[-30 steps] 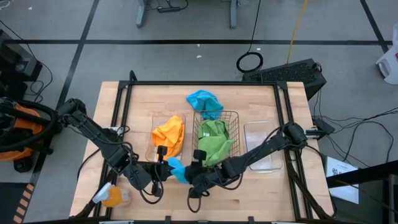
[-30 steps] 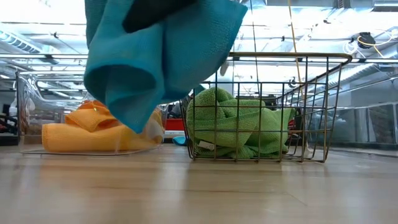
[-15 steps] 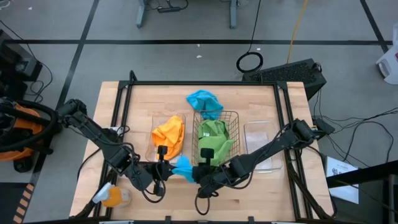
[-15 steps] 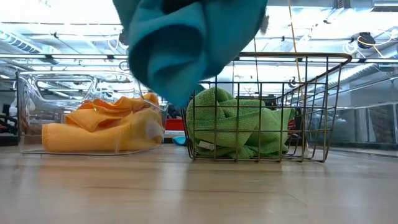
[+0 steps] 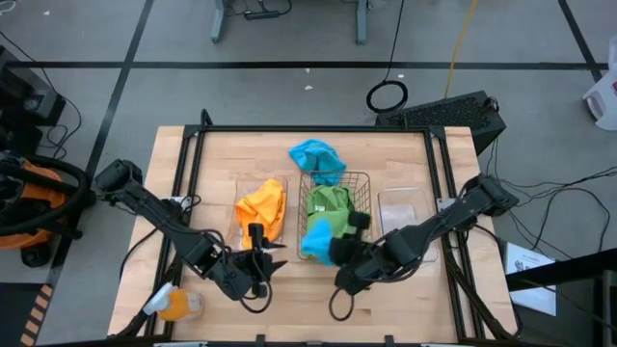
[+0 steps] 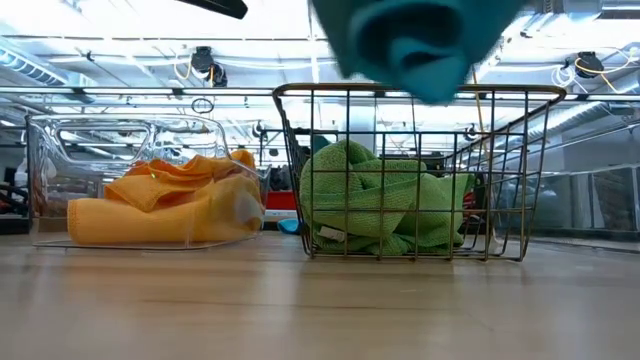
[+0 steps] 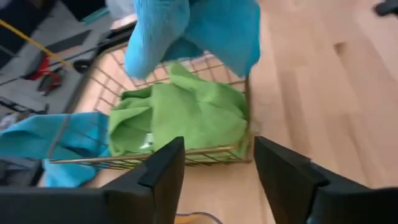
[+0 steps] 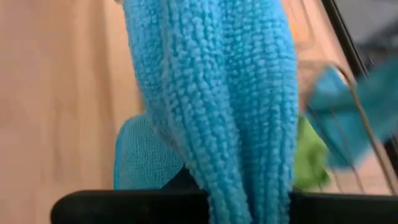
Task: Sort microfiber towel by color & place in baskets
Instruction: Put the bottom blue microfiber towel into the right transparent bin
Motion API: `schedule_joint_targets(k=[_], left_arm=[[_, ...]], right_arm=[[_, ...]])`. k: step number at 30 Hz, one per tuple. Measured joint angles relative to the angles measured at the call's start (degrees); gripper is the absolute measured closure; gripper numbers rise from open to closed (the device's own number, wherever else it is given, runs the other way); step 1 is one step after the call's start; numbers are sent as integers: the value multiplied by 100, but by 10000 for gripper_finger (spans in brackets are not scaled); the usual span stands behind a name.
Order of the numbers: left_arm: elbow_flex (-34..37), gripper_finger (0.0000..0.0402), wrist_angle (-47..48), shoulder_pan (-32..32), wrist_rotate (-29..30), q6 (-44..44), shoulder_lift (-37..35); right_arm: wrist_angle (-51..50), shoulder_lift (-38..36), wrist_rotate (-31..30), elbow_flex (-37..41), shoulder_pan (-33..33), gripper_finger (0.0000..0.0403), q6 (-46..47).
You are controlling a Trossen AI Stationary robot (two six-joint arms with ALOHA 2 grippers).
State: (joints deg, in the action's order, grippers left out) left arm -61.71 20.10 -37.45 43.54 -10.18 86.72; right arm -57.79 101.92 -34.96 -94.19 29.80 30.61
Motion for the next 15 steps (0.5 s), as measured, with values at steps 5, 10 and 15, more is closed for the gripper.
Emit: schedule_joint_targets(k=[5,10,15], left_arm=[[0,190,-13,-2,337,5,2],[0,190,-16,-2,347,5,2],[0,190,-37,-2,344,1,2]], right_arm=[[-1495,-347,-118,0,0,395,998],[-2962,-589,-118,0,-7,393,2074],[-3104,-766,-79,153,11,391,2439]])
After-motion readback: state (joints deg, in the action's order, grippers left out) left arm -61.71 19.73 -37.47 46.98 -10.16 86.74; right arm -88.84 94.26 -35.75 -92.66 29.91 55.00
